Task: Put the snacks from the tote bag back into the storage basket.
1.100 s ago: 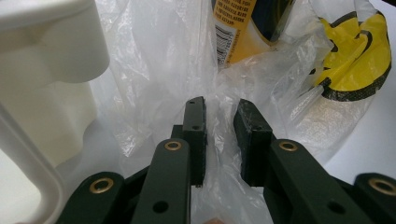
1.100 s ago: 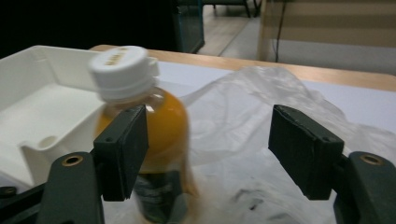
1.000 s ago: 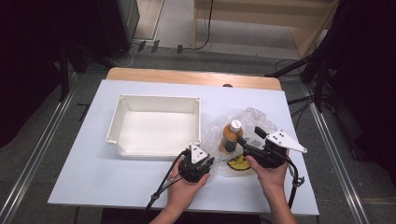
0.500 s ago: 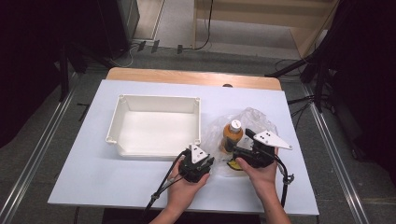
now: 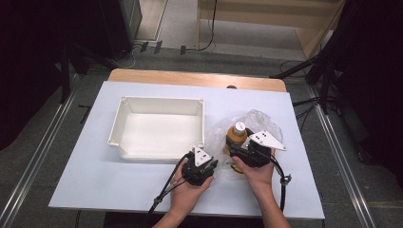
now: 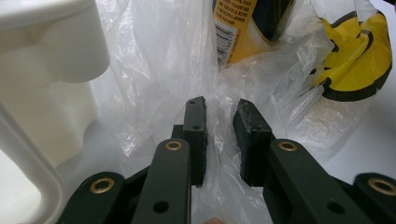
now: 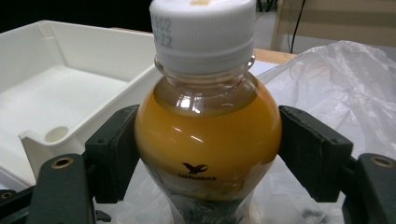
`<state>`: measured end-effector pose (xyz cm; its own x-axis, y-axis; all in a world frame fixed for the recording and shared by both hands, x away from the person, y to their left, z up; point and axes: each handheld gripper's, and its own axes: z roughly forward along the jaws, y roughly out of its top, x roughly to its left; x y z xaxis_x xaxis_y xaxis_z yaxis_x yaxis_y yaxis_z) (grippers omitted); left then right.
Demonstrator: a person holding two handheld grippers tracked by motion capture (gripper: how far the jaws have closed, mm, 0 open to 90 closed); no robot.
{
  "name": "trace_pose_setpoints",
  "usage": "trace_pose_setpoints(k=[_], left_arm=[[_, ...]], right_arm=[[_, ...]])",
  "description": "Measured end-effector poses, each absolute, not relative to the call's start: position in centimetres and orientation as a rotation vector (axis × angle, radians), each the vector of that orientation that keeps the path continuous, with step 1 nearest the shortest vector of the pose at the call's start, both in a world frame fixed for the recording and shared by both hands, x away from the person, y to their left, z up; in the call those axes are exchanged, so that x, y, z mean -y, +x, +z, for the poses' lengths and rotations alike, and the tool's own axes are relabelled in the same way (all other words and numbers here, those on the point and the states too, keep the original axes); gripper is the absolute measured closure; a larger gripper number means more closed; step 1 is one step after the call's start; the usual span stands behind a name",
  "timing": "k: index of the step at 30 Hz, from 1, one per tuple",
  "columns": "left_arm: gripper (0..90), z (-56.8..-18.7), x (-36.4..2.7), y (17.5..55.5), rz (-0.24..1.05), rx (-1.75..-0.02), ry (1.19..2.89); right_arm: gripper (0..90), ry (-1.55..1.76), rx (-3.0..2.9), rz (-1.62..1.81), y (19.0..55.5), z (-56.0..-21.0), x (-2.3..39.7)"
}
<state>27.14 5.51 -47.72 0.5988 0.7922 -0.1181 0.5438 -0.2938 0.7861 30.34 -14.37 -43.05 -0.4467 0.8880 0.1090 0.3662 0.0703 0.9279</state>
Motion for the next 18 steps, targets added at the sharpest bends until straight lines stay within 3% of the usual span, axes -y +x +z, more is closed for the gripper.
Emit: trace_pose_setpoints(k=[4, 6, 18], left_arm=[[77.3, -47.72, -5.51, 27.13, 0.373, -1.061, 1.982], [77.3, -47.72, -5.50, 27.13, 0.373, -1.061, 1.982], [77.5, -47.72, -5.48, 27.16, 0.377, -1.060, 1.986]], right_arm=[[25.8, 1.244, -1.851, 1.359, 30.43, -43.22, 14.18], [30.2, 1.236, -1.844, 1.364, 30.39, -43.27, 14.12], [31.1, 1.243, -1.814, 1.337, 30.07, -43.17, 13.43]])
